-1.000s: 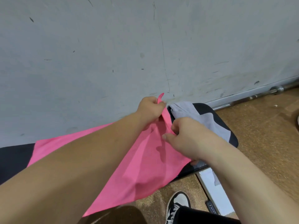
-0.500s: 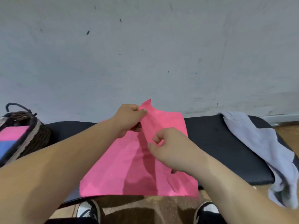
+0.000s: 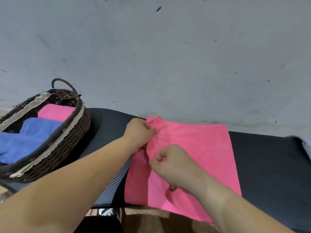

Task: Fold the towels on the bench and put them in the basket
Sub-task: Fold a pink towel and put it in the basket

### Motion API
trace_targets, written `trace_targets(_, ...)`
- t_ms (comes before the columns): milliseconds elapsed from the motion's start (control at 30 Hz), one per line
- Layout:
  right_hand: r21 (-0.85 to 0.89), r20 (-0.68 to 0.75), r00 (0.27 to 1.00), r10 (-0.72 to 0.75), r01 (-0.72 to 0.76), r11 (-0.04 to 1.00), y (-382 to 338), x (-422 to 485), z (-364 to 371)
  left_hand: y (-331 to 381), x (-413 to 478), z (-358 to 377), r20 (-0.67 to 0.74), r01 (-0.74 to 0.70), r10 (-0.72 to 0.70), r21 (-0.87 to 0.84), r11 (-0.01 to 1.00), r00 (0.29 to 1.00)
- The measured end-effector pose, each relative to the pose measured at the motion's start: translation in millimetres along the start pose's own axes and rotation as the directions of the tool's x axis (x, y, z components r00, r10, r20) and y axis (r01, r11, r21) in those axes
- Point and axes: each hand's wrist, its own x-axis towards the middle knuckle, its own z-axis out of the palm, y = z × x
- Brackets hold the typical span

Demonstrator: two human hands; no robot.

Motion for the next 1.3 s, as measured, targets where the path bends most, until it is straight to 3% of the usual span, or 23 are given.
trace_targets(300,0.136,-0.092,0.995,-0.024,0.036,0.990,-25.5,6.4,1.8,5.1,10.2,-20.5,-0.080,-0.049,0.039,-0.119,0.992,0.996)
trace_targets(433,0.116,0.058,0.998,0.013,-0.020,0.993,-24.5,6.0,16.7,-7.8,7.1,-32.8,-0.082,-0.023,0.019,-0.058,0.998,0.996)
trace_targets(600,0.329,0.322,0.946,0.041,-0.153,0.932,-19.1,-3.9,14.4,-16.1,-9.2,-48.5,-0.012,0.034,-0.033,0.039,0.999,0.999)
trace_targets(700,0.340,0.302,0.953,0.014,-0.121,0.933,-10.9,-7.4,2.5,-13.4,-29.3,-55.8,0.054,0.052,-0.058,0.115,0.992,0.997)
trace_targets(800,0.068,0.093,0.994,-0.053,0.046,0.997,7.3,-6.0,-6.8,-14.3,-54.6,-61.2,0.109,0.053,-0.080,0.233,0.971,0.991)
trace_targets(900,-0.272,0.006,0.985,-0.172,0.167,0.948,21.0,-8.6,-17.4,-22.8,-79.1,-62.8,0.181,0.049,-0.118,0.349,0.936,0.976)
trace_targets(1000,-0.425,0.085,0.988,-0.131,0.155,0.892,30.5,-13.3,-25.4,-32.7,-95.6,-62.6,0.186,0.048,-0.129,0.387,0.921,0.974)
trace_targets(1100,-0.606,0.181,0.983,0.022,0.094,0.790,43.0,-14.6,-30.6,-37.4,-102.9,-64.7,0.176,0.066,-0.115,0.266,0.962,0.978)
trace_targets(1200,-0.656,0.217,0.970,0.112,0.060,0.752,54.1,-14.8,-35.6,-44.0,-110.2,-66.6,0.175,0.125,-0.163,0.209,0.970,0.971)
trace_targets(1300,-0.648,0.233,0.966,0.115,0.066,0.758,61.2,-12.0,-37.1,-48.4,-117.0,-66.7,0.132,0.143,-0.186,0.281,0.949,0.974)
